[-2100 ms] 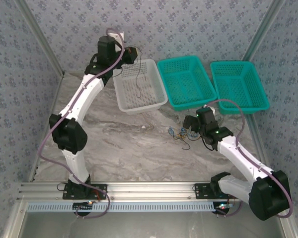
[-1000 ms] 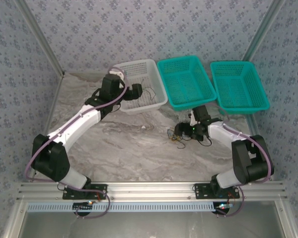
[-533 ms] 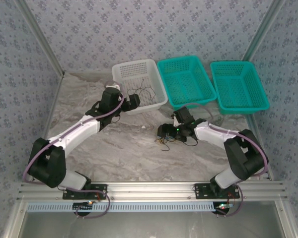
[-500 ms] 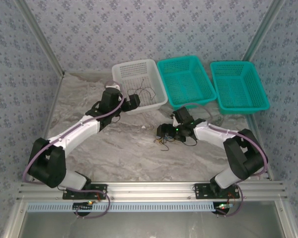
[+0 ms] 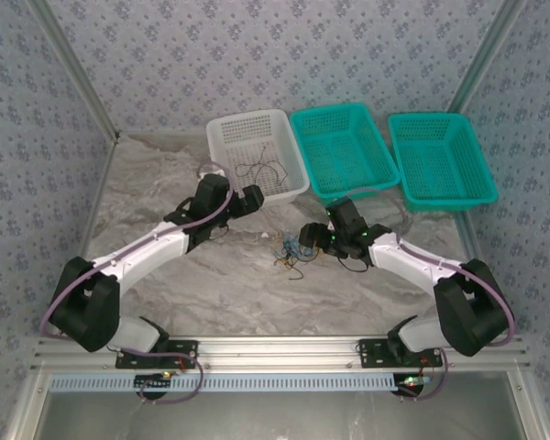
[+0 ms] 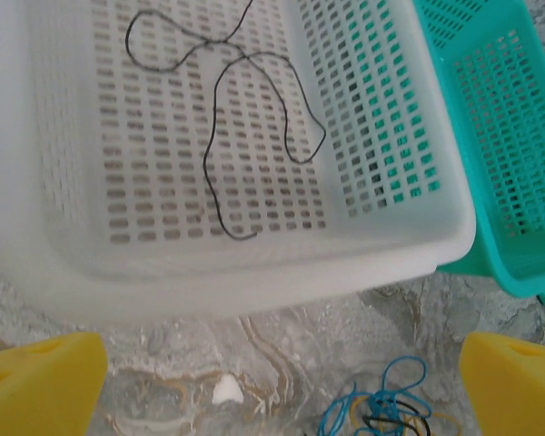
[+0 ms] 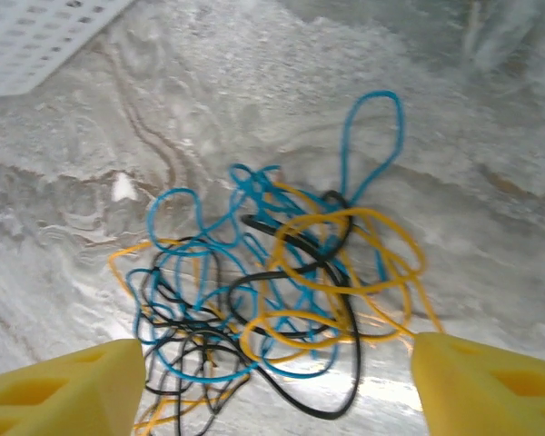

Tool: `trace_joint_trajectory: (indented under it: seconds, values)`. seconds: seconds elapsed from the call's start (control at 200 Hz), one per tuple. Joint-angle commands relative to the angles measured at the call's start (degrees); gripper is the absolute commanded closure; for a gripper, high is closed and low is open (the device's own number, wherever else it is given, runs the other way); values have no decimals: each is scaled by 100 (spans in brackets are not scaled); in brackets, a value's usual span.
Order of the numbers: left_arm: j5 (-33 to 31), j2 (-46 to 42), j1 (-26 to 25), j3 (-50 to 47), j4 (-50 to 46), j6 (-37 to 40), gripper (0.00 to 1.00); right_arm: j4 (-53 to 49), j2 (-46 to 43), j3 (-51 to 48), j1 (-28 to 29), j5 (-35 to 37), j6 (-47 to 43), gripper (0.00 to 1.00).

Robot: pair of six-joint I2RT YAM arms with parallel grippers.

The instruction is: Untangle the cables

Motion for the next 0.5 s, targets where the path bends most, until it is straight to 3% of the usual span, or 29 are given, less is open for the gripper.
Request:
trace_joint_trajectory:
  seconds: [0.0, 0.15, 0.33, 0.495]
  values:
    - [-259, -238, -120, -264, 306, -511, 1, -54, -61, -266, -25, 134, 354, 30]
    - [-408, -283, -194, -405, 339, -690, 1, 573, -273, -713, -229, -208, 737, 47]
    - [-393, -237, -203, -410, 310, -798, 1, 922, -470, -1133, -316, -440, 834, 59]
    - [-216, -101, -227, -362, 345, -867, 1, 1544, -454, -1292, -341, -794, 805, 64]
